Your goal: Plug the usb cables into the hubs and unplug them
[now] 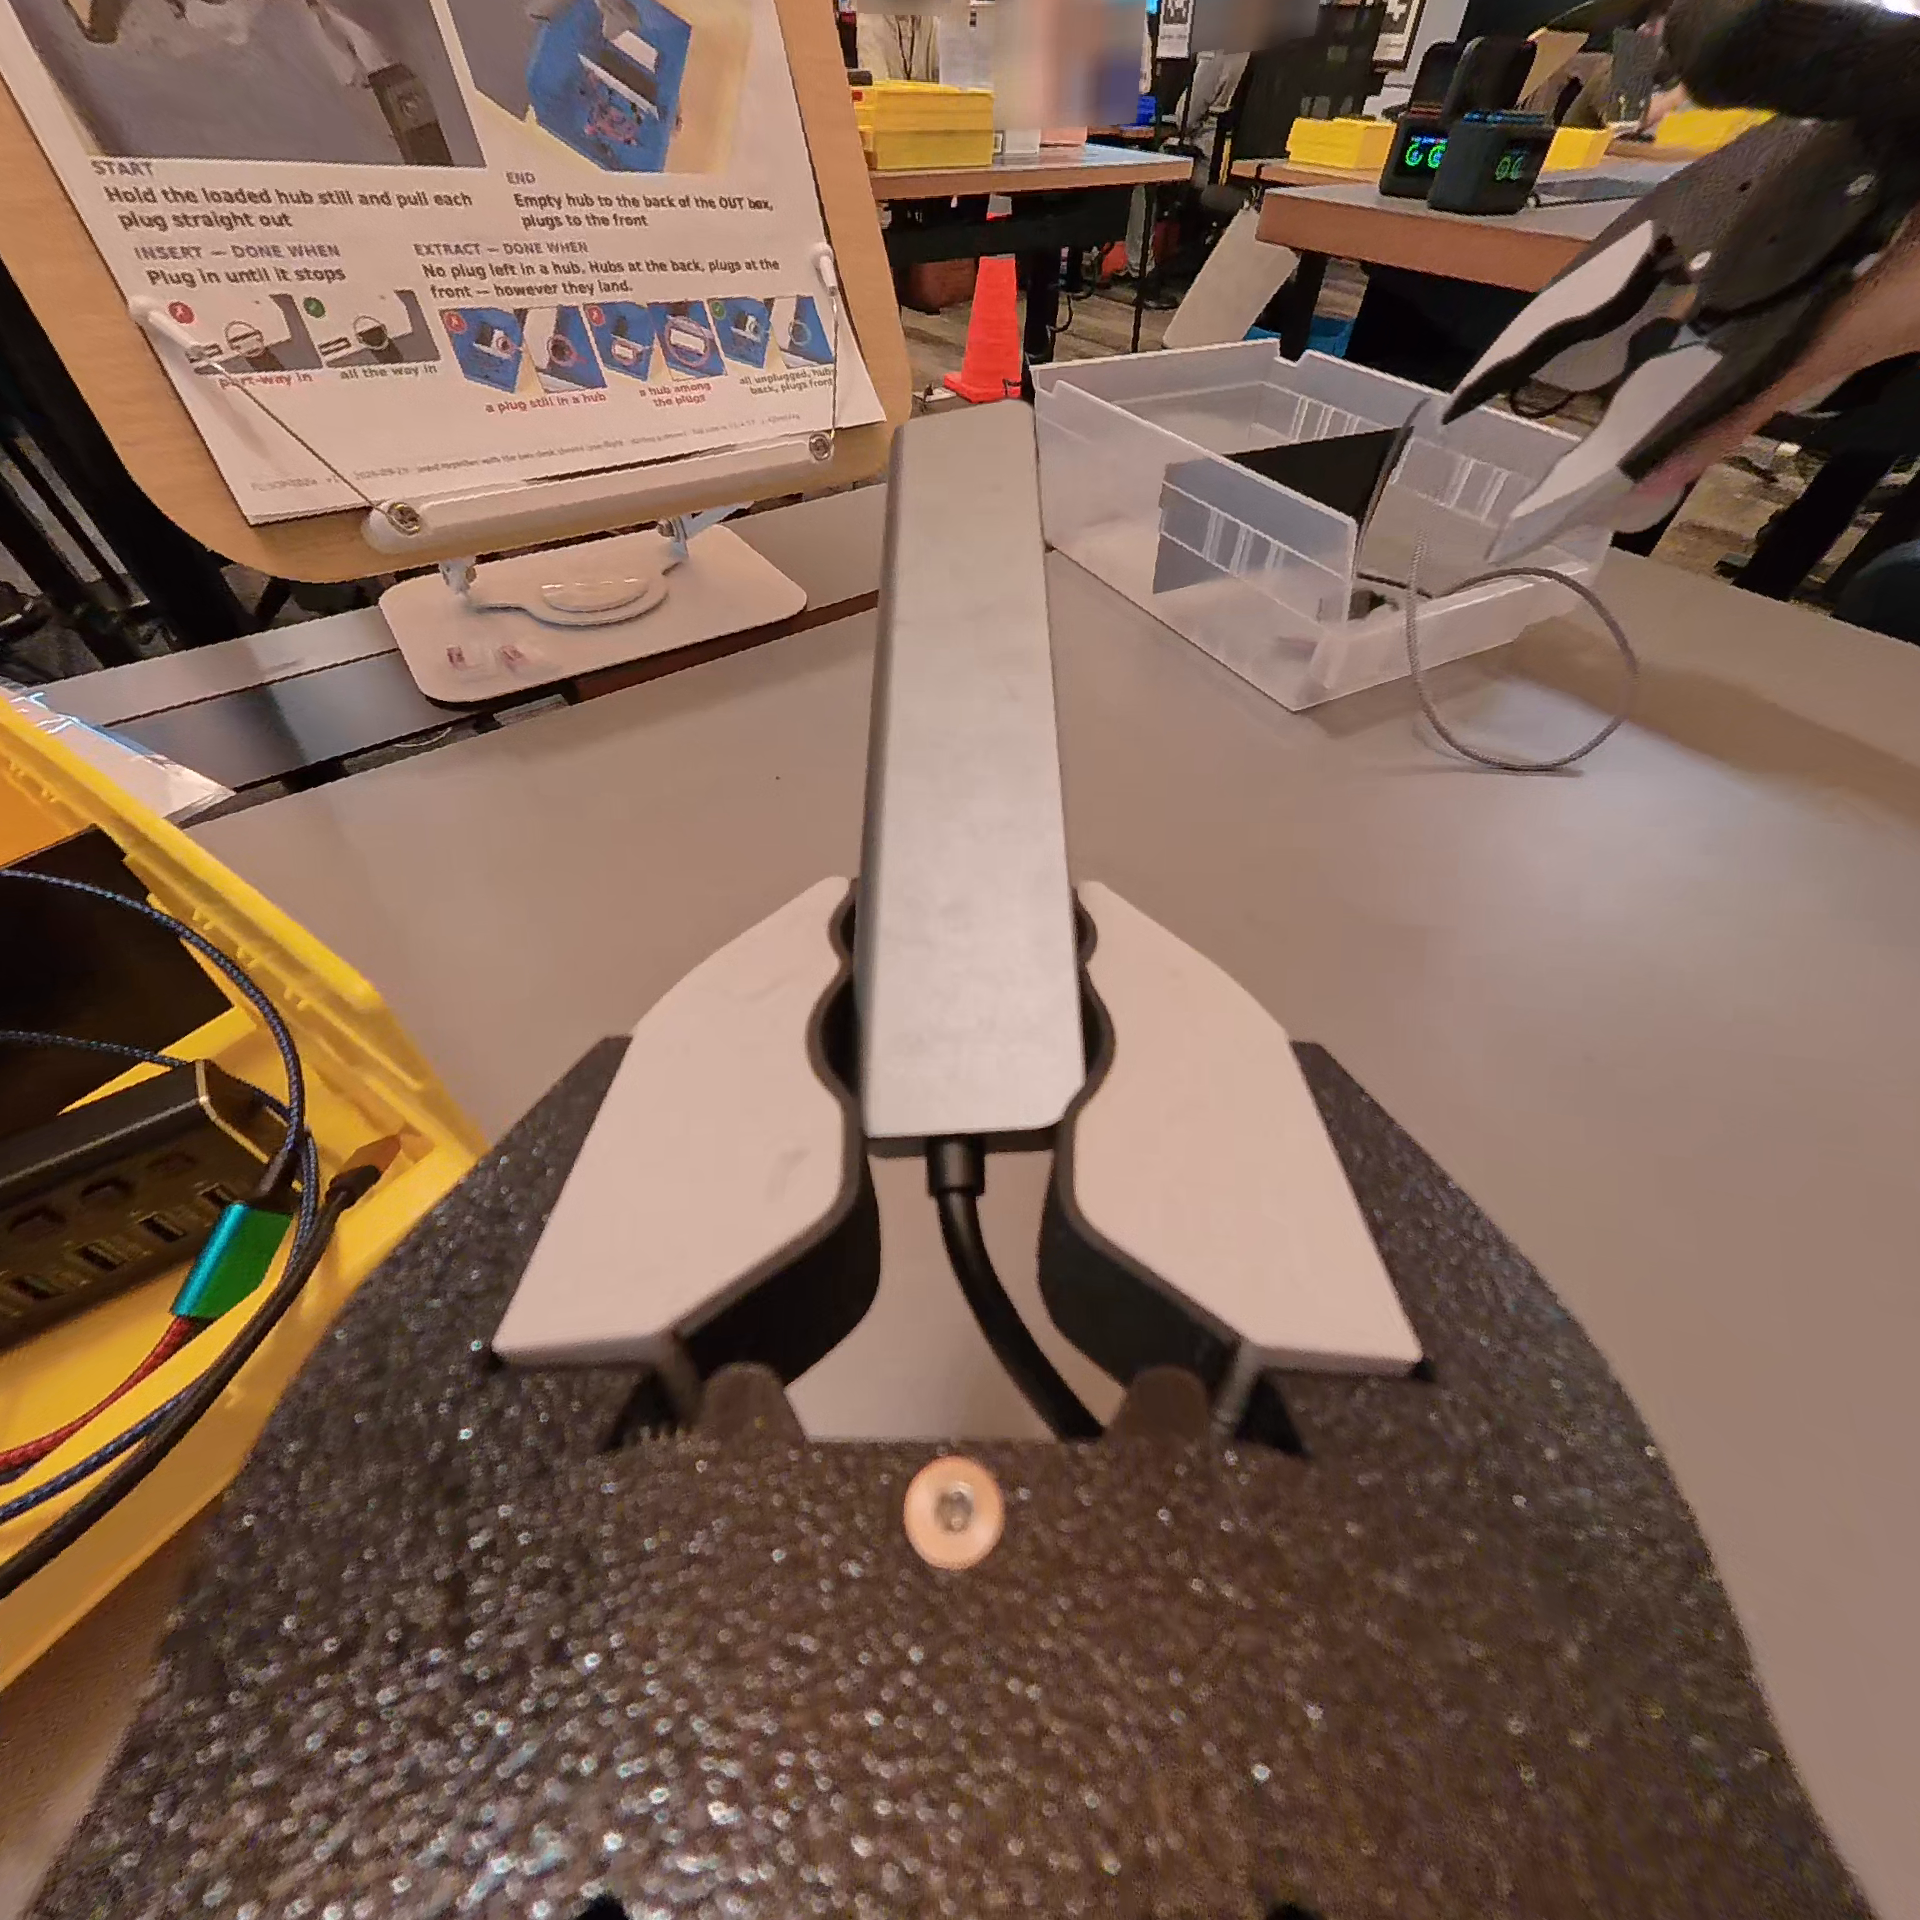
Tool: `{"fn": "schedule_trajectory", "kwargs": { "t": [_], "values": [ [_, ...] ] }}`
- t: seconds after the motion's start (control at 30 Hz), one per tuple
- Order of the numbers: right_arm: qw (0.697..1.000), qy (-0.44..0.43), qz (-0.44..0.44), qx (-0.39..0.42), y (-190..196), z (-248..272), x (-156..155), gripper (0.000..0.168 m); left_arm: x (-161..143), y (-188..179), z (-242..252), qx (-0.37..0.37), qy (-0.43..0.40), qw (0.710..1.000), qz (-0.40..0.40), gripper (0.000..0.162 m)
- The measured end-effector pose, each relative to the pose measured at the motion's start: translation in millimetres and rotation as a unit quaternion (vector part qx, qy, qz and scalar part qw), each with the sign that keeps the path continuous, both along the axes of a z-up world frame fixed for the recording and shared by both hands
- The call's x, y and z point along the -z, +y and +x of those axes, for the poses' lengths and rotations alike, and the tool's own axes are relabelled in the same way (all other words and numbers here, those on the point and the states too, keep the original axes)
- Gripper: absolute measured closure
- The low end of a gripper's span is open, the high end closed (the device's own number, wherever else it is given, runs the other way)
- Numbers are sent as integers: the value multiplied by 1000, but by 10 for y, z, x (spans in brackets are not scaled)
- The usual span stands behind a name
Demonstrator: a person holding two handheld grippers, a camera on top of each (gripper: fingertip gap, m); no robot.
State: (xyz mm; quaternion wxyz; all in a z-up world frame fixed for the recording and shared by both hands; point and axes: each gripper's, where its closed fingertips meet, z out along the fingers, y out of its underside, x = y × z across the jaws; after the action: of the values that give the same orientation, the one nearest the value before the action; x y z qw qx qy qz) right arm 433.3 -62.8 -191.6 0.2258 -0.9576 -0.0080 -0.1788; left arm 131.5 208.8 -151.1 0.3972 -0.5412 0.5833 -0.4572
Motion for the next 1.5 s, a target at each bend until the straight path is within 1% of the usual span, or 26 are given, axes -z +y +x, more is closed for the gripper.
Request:
{"fn": "schedule_trajectory", "kwargs": {
  "t": [0.1, 0.2, 0.27, 0.3, 0.37, 0.4, 0.47, 0.5, 0.53, 0.57, 0.6, 0.63, 0.67, 0.7, 0.77, 0.87, 0.97, 1.0, 1.07, 1.2, 1.3, 1.33, 1.4, 1.43, 1.47, 1.5],
  "values": [
    [997, 7, -80, -5, -252, -105, -43, 75, 1, -3, 4, 2, -1, 1000, -5, 129],
    [994, 9, -102, 31, -437, -166, -71, 83, 4, -22, 5, 5, 0, 1000, -5, 129],
    [988, 7, -135, 75, -659, -178, 23, 95, -15, -39, -1, 9, -2, 1000, -4, 129],
    [982, 20, -158, 105, -807, -210, 113, 97, -26, -42, -5, 10, -4, 1000, -2, 129],
    [959, 91, -181, 198, -1069, -333, 331, 102, -38, -45, -12, 11, -5, 1000, -2, 129],
    [953, 123, -155, 229, -1082, -359, 418, 103, -40, -46, -15, 12, -5, 1000, -3, 129],
    [947, 161, -43, 276, -957, -293, 470, 119, -47, -51, -22, 13, -6, 1000, -5, 129],
    [937, 191, 7, 294, -890, -292, 470, 124, -51, -55, -24, 14, -7, 1000, -5, 129],
    [925, 218, 39, 308, -851, -301, 476, 128, -54, -58, -25, 15, -7, 1000, -4, 129],
    [918, 236, 43, 317, -857, -321, 512, 128, -57, -63, -26, 16, -7, 1000, -3, 129],
    [915, 244, 24, 320, -902, -352, 577, 126, -62, -69, -25, 17, -7, 1000, -3, 129],
    [915, 237, -2, 325, -969, -355, 643, 127, -65, -76, -25, 18, -7, 1000, -3, 129],
    [917, 221, -21, 331, -1025, -324, 687, 138, -69, -82, -25, 19, -7, 1000, -3, 129],
    [922, 207, -31, 327, -1047, -292, 703, 158, -73, -87, -25, 19, -8, 1000, -2, 129],
    [931, 185, -26, 313, -1018, -225, 666, 165, -75, -91, -29, 20, -7, 1000, 1, 129],
    [939, 163, 3, 304, -890, -131, 469, 165, -75, -80, -35, 19, -8, 1000, 0, 129],
    [933, 126, 101, 322, -660, 153, 98, 165, -62, -76, -31, 19, -7, 1000, -3, 129],
    [928, 101, 138, 332, -602, 295, -36, 165, -56, -79, -27, 20, -6, 1000, -3, 129],
    [921, 25, 182, 344, -562, 591, -238, 165, -48, -94, -22, 22, -4, 1000, -3, 129],
    [917, -96, 208, 326, -431, 918, -442, 165, -44, -128, -16, 25, -3, 1000, 2, 129],
    [916, -147, 222, 299, -295, 1029, -474, 165, -27, -130, -10, 25, -2, 1000, 0, 129],
    [915, -180, 206, 297, -312, 1075, -450, 165, -22, -129, -8, 25, -1, 1000, -1, 129],
    [919, -231, 186, 261, -263, 1098, -393, 165, -12, -131, -3, 26, -1, 1000, -2, 129],
    [914, -255, 176, 261, -279, 1114, -368, 165, -7, -129, -1, 26, 0, 1000, -2, 129],
    [914, -267, 164, 259, -287, 1113, -330, 165, -1, -129, 0, 26, 1, 1000, -1, 129],
    [924, -251, 157, 243, -240, 1076, -242, 165, 6, -128, -1, 27, 2, 1000, -2, 129]
  ]
}}
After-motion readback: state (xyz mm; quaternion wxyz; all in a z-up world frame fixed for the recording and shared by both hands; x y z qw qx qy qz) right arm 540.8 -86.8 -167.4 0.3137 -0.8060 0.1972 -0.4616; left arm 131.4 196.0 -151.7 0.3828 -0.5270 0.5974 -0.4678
